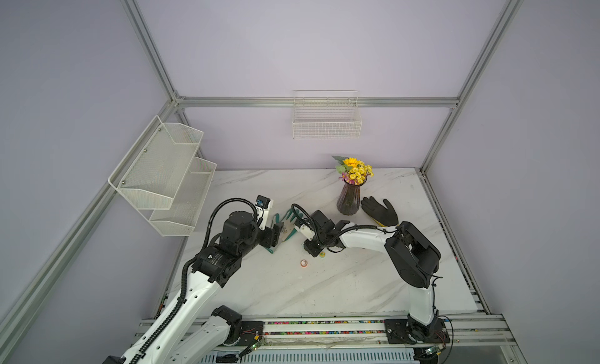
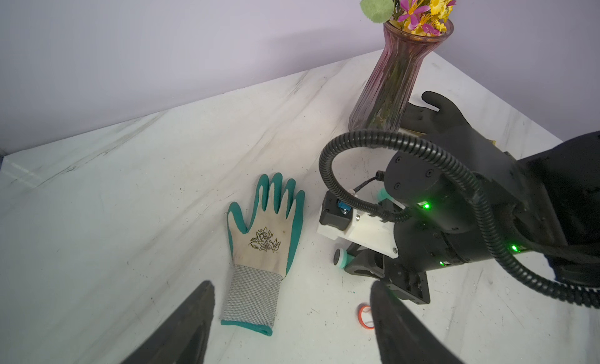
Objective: Close the stamp cap
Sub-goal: Pick up the stamp from the center of the board.
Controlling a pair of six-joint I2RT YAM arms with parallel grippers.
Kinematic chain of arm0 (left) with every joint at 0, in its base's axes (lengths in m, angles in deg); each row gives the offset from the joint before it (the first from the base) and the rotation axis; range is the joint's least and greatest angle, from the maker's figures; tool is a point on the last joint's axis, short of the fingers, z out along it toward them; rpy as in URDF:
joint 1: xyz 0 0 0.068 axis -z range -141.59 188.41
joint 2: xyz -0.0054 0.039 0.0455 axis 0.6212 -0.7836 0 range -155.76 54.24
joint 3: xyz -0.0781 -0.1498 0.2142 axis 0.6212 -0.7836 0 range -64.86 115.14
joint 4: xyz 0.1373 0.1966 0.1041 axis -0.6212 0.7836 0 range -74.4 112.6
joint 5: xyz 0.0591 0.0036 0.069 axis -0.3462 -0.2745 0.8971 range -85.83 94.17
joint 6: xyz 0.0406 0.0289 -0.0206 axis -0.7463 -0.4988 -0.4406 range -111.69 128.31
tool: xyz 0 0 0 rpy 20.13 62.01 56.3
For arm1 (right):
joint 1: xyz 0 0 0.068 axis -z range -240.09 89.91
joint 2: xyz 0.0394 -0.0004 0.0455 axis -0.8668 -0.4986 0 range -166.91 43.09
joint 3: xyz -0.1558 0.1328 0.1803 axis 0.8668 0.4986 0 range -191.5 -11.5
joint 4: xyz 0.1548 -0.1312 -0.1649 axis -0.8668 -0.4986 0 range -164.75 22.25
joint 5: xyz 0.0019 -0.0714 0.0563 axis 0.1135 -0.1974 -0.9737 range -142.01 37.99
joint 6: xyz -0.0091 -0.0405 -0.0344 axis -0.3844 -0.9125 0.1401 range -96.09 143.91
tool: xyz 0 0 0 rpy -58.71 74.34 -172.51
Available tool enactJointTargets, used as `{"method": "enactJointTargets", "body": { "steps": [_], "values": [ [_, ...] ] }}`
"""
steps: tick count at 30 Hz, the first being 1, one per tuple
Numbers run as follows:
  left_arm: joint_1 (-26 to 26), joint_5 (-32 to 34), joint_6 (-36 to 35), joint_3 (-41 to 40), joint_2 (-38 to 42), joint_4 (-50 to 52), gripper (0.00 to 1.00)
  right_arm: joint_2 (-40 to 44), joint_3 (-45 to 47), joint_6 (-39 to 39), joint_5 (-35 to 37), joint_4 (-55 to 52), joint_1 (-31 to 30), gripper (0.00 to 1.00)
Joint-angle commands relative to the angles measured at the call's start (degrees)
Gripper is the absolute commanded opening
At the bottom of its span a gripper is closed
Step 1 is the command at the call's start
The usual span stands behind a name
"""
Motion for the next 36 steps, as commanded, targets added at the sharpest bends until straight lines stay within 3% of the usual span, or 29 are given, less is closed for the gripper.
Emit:
{"method": "enactJointTargets", "body": {
  "steps": [1,7,15,26,36],
  "values": [
    [-0.41,-1.26,0.46,0.41,0.45,-1.99,0.73,4.64,1.48,0.52,2.77,1.92,-0.36,0.12],
    [-0.41,-8.32,9.68,6.47,-1.26,1.65,0.72,19.35,10.19,0.22,3.01,10.07,-0.32,0.09],
    [1.1,-19.63,25.08,15.22,-6.01,1.88,0.69,41.05,25.73,-6.45,-5.26,21.71,-0.36,0.08],
    [18.51,-16.36,30.0,27.76,-14.91,13.45,0.64,58.75,34.38,-19.98,-11.11,24.21,-0.32,0.02],
    [23.13,-14.32,35.34,25.32,-16.13,12.55,0.57,62.36,36.91,-22.23,-13.73,28.03,-0.39,0.01]
  ]
}}
